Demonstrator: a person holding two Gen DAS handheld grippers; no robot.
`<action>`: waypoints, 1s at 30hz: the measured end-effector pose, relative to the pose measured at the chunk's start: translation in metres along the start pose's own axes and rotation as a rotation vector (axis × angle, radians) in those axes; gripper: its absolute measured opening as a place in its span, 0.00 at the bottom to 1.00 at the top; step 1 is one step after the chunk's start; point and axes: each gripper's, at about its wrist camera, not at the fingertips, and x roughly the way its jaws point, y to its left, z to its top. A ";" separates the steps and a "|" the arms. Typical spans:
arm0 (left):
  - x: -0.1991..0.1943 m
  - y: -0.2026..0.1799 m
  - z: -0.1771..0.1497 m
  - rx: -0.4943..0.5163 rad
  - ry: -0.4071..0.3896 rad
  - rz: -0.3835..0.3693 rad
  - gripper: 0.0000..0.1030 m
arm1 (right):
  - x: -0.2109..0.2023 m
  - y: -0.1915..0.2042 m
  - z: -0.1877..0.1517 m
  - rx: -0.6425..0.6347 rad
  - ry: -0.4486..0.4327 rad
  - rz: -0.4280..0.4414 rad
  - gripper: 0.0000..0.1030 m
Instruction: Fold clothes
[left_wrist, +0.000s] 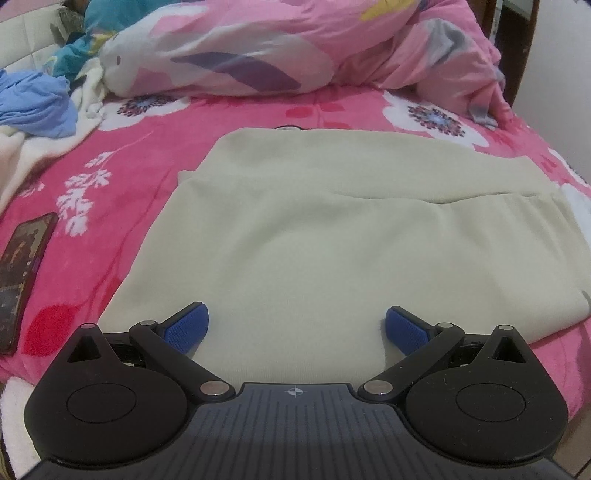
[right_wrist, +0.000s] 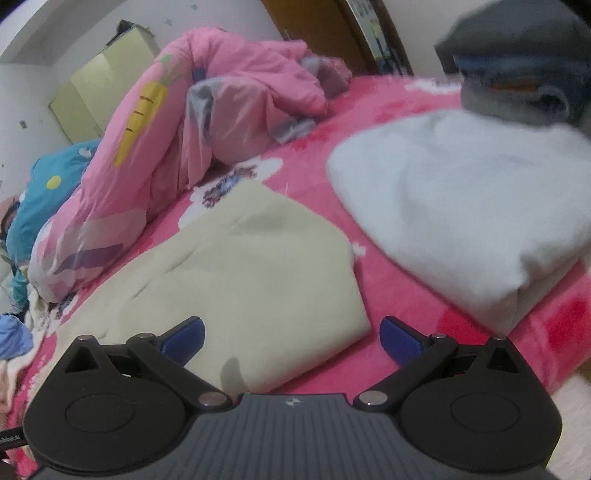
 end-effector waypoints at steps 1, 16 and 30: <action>0.000 0.001 0.001 0.000 0.000 -0.005 1.00 | -0.003 0.004 0.001 -0.023 -0.020 0.000 1.00; -0.004 0.008 0.023 -0.063 -0.184 -0.218 1.00 | 0.005 0.119 0.006 -0.456 -0.121 0.192 0.68; 0.022 -0.004 -0.013 0.129 -0.197 -0.109 0.96 | 0.063 0.173 -0.022 -0.635 0.054 0.121 0.35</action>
